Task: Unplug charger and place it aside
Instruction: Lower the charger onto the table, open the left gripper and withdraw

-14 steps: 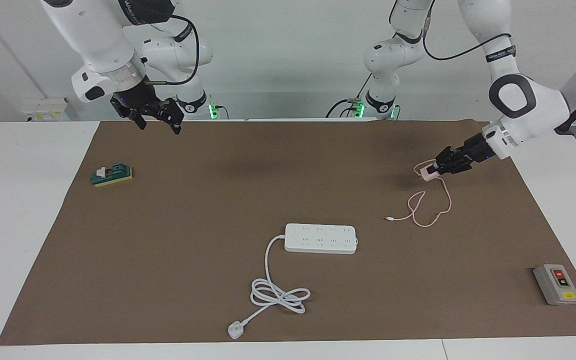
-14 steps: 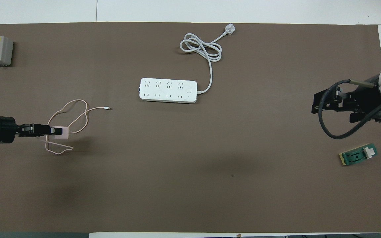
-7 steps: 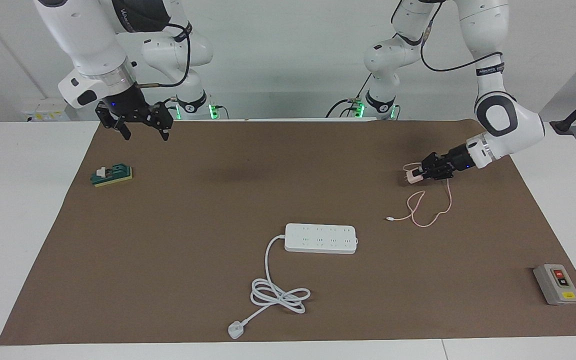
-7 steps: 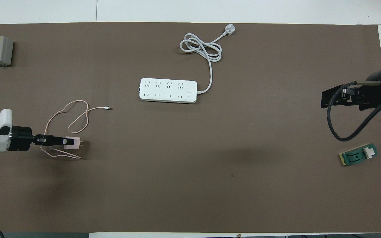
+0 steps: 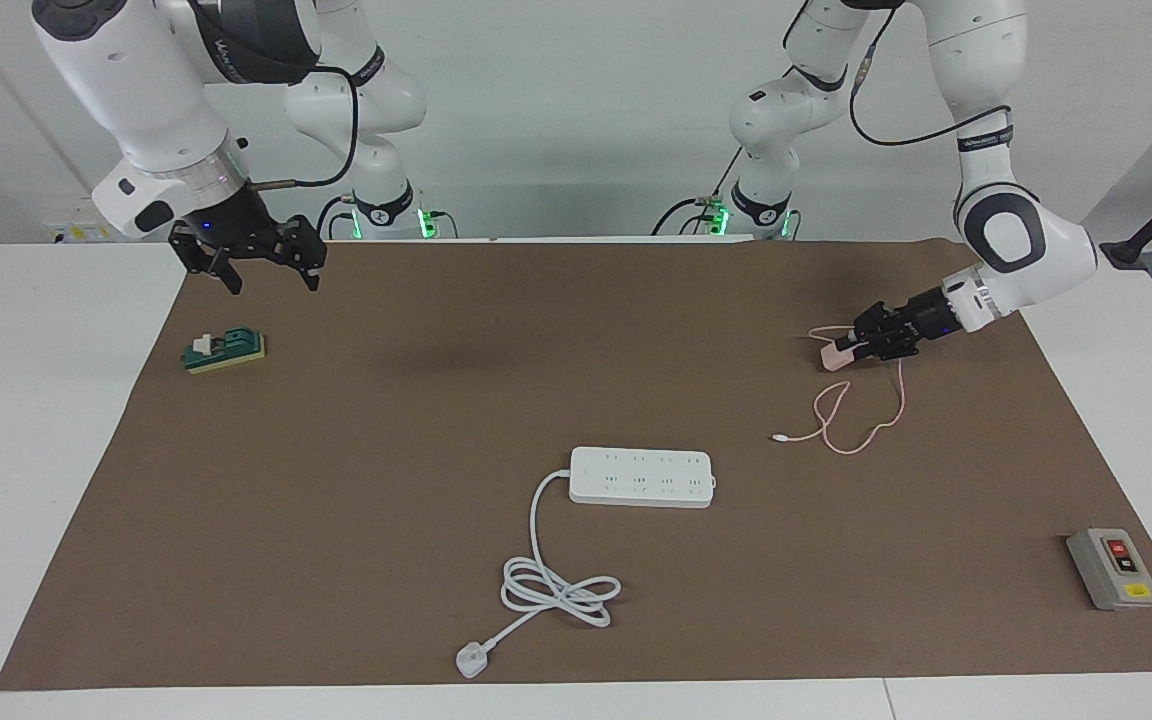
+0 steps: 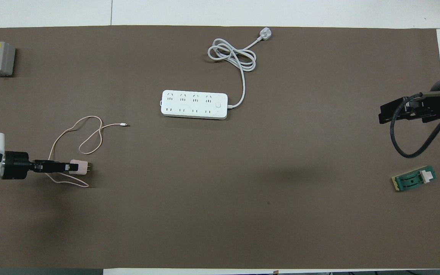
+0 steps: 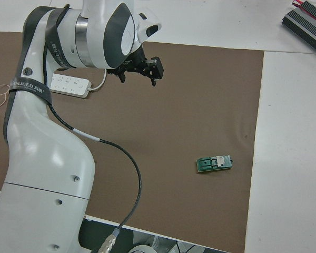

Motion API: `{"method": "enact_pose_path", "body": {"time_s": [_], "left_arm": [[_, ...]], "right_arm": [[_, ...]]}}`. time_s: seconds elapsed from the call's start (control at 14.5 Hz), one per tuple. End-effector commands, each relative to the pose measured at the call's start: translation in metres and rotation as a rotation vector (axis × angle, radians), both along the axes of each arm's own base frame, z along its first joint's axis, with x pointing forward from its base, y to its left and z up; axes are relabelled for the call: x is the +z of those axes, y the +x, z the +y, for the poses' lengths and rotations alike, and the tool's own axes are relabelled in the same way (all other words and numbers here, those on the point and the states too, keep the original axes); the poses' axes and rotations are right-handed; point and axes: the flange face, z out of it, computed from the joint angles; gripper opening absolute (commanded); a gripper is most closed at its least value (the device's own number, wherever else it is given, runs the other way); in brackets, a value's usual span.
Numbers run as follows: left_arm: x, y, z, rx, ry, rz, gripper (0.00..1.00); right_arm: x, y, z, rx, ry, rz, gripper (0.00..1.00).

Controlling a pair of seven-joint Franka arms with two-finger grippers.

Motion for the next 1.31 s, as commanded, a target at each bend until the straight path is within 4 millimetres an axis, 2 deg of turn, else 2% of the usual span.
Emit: {"method": "enact_pose_path", "body": {"time_s": [0.0,0.21,0.28,0.41,0.69,0.9,1.1,1.24], "left_arm": [[-0.007,-0.006,0.003,0.016,-0.021,-0.008,1.00],[0.006,-0.007,0.012,0.029,-0.024,-0.024,1.00],[0.021,-0.007,0.013,0.028,-0.030,-0.035,1.00],[0.052,-0.007,0.028,0.049,-0.027,-0.052,1.00],[0.137,0.004,0.044,0.017,0.121,0.016,1.00],[0.207,0.018,0.048,0.002,0.281,0.077,1.00],[0.262,0.025,0.032,0.009,0.401,0.131,1.00],[0.298,0.029,0.018,0.131,0.458,0.200,1.00]], "right_arm": [[0.007,-0.004,-0.017,0.042,0.000,0.000,1.00],[0.008,-0.003,-0.020,0.058,0.001,-0.011,1.00],[0.010,-0.003,-0.020,0.058,0.000,-0.014,1.00],[0.011,-0.001,-0.020,0.059,-0.026,-0.028,1.00],[0.010,0.001,-0.041,0.015,-0.029,-0.048,1.00],[0.010,-0.001,-0.041,0.014,-0.030,-0.040,1.00],[0.010,-0.001,-0.052,-0.004,-0.031,-0.038,1.00],[0.009,-0.003,-0.059,-0.016,-0.030,-0.027,1.00]]}}
